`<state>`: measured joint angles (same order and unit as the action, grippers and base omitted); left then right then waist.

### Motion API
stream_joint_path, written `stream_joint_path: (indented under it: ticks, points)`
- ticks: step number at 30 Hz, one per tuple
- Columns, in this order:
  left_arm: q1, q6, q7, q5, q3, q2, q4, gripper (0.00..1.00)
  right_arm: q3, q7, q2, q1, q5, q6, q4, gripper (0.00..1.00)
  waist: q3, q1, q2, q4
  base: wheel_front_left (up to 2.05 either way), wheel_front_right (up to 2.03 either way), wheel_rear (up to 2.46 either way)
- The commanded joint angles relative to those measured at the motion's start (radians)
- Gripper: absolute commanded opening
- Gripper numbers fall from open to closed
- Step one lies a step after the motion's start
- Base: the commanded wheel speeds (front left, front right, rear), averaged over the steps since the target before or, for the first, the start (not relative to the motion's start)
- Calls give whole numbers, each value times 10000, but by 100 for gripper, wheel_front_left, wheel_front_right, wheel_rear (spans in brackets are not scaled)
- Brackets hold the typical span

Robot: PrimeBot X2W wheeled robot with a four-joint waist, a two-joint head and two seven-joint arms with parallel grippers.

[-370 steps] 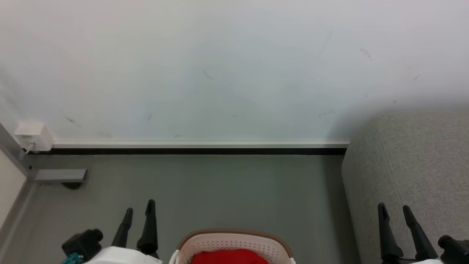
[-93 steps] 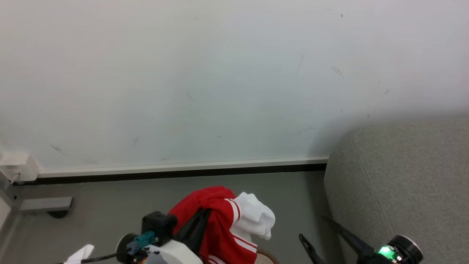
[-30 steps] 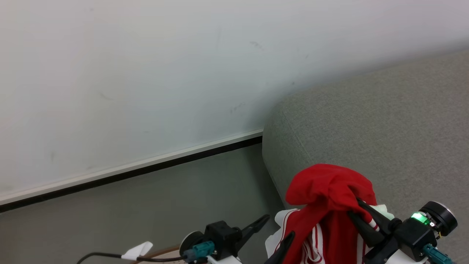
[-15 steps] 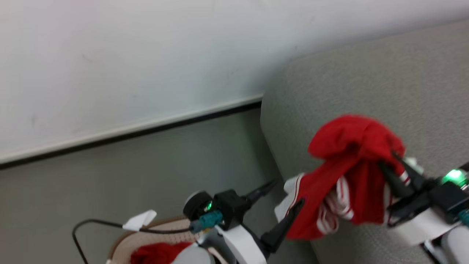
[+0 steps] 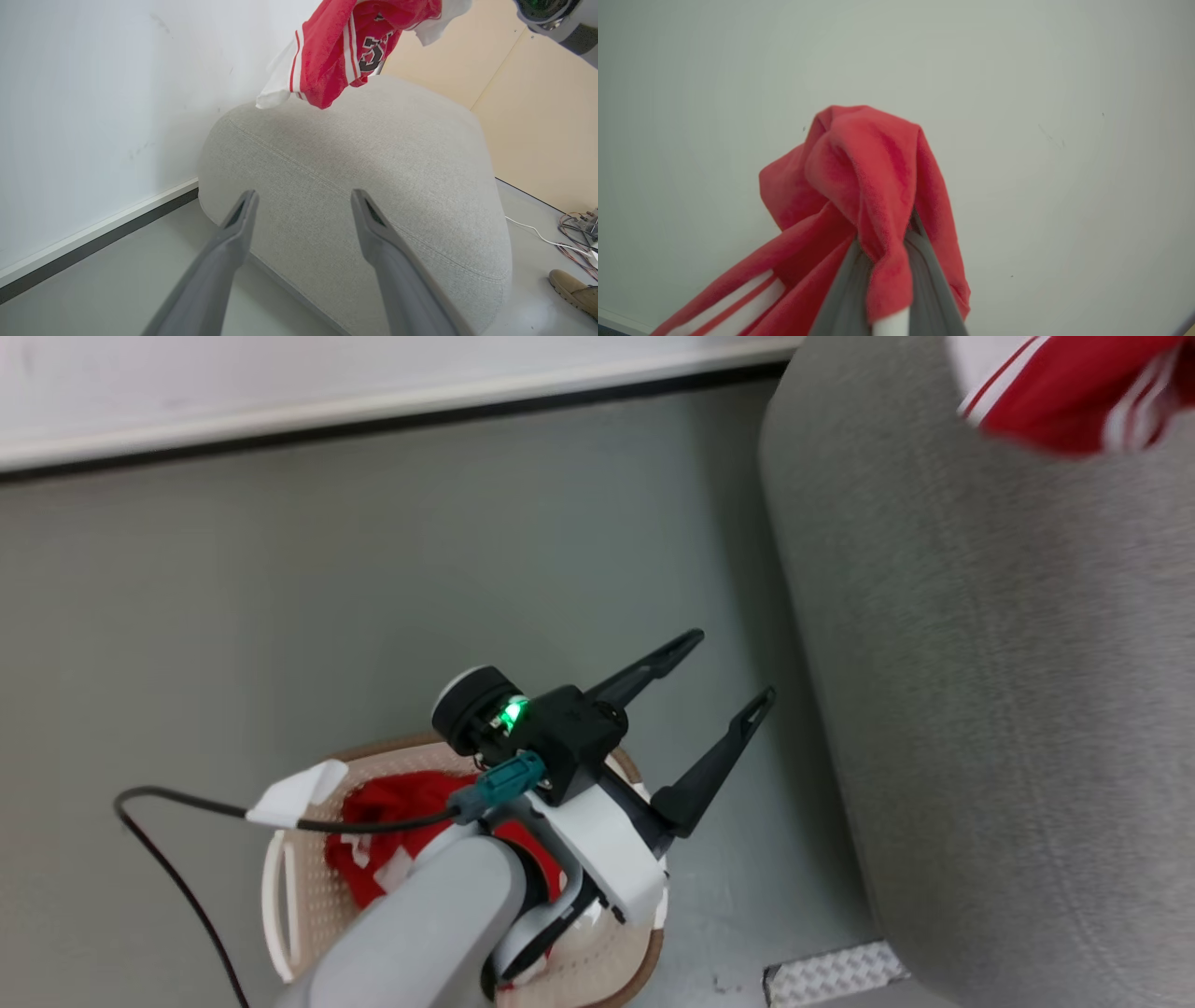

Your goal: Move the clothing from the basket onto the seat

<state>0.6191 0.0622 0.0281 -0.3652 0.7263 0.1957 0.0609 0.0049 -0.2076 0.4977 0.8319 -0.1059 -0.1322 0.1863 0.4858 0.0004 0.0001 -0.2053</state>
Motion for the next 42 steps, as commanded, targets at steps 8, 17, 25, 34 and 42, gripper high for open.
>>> stream_joint_path:
  ticks: [8,17,25,34,42]
  points:
    - [321,-171,386,149,-263,117,-19,100,-1318,420,1070,2312,255,29,2022,0,1541,-4,-1,1384,0,0,0]
    - [33,-528,614,-62,-514,142,-118,100,-2727,983,850,2820,1045,29,4824,0,1900,-4,-1,1769,0,0,0]
    - [-246,-721,608,-177,-521,234,-189,100,-4048,1067,-56,2123,1852,29,6669,32,1795,-4,-1,1735,0,0,0]
    - [-552,-843,611,-411,-582,316,-151,100,-4494,629,-888,1815,2461,29,6790,100,1082,-4,-1,1257,0,0,0]
    - [-1307,-1187,915,-752,-843,469,223,100,-3871,20,-1298,-70,2237,29,5805,100,-257,-4,-1,884,0,0,0]
